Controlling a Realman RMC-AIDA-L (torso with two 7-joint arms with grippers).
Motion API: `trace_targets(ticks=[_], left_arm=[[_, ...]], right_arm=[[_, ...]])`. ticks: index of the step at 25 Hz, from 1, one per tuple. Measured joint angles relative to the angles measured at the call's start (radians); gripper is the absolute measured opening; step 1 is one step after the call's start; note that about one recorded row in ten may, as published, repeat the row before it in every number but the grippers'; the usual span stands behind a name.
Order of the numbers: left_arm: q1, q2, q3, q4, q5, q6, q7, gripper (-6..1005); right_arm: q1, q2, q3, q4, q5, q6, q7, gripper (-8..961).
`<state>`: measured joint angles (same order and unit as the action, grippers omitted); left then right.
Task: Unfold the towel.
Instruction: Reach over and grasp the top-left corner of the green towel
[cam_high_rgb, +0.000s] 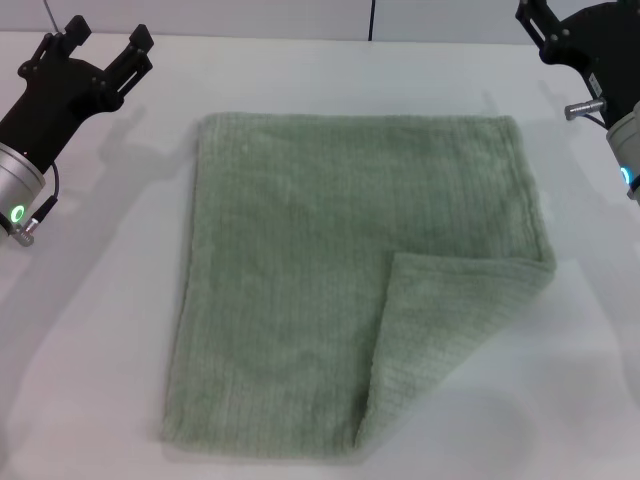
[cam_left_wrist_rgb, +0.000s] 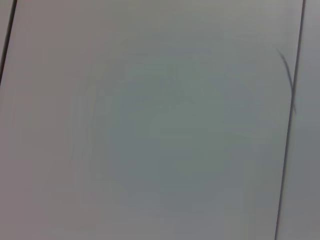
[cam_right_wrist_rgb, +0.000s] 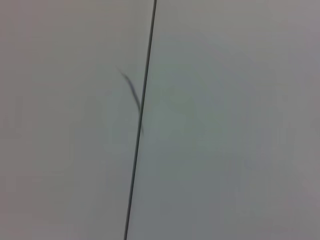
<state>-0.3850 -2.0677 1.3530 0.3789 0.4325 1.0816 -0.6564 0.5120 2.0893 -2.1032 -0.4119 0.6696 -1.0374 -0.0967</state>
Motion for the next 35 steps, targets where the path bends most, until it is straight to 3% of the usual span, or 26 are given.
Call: trace_targets(ticks=[12,24,35], left_arm=[[-0.001,-0.001,0.004,0.000,0.000,0.000,0.000,797],[0.001,-0.003,0.124,0.007,0.000,0.005,0.045,748],[-0.015,0.001,0.182,0.010,0.000,-0.033,-0.042,302]], right_arm=[[0.002,0.000,-0.001,0.001,0.003,-0.003,0.001,798],[-0.004,0.002,-0.001,0.001,-0.002,-0.003,0.002,798],[-0.004,0.002,-0.001,0.001,-0.005,-0.003,0.002,797]])
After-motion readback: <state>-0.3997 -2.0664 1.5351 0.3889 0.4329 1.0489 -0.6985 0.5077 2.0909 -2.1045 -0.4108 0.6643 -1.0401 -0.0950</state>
